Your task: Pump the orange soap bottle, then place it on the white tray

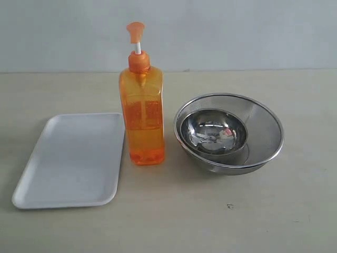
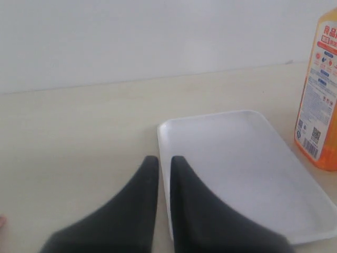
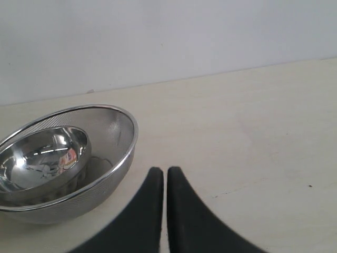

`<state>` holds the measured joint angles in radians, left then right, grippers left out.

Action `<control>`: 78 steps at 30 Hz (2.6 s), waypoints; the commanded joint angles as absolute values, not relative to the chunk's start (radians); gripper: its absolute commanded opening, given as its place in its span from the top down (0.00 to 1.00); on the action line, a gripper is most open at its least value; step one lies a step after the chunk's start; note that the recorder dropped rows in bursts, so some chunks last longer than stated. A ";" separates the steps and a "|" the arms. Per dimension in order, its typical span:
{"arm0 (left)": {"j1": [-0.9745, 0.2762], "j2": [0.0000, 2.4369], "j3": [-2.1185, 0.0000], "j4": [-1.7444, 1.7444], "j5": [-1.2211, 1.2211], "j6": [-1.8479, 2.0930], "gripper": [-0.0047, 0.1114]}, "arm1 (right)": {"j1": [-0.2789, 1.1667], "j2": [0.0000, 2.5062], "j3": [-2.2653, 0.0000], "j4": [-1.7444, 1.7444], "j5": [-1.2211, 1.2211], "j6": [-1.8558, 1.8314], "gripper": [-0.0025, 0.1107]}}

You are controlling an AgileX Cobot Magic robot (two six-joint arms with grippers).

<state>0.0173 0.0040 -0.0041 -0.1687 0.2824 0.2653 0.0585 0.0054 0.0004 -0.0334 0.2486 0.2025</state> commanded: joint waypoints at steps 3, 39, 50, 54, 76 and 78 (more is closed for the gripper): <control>0.020 0.000 -0.029 -0.377 0.100 0.261 0.90 | 0.061 0.000 0.000 -0.034 0.237 0.202 0.98; 0.020 0.436 -0.565 -0.950 0.356 0.717 0.79 | 0.061 0.000 0.000 -0.034 0.232 0.202 0.98; 0.018 0.831 -0.569 -1.503 0.539 1.302 0.27 | 0.061 0.000 0.000 -0.034 0.232 0.202 0.98; 0.018 0.961 -0.562 -1.577 0.613 1.342 0.27 | 0.061 0.000 0.000 -0.034 0.232 0.202 0.98; -0.091 1.218 -0.505 -1.744 0.617 1.746 0.27 | 0.061 0.000 0.000 -0.034 0.232 0.202 0.98; -0.109 1.218 -0.503 -1.744 0.619 1.763 0.27 | 0.061 0.000 0.000 -0.034 0.232 0.202 0.98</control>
<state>-0.0827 1.2174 -0.5108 -1.7293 0.6289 1.7326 0.0585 0.0054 0.0004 -0.0334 0.2422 0.2025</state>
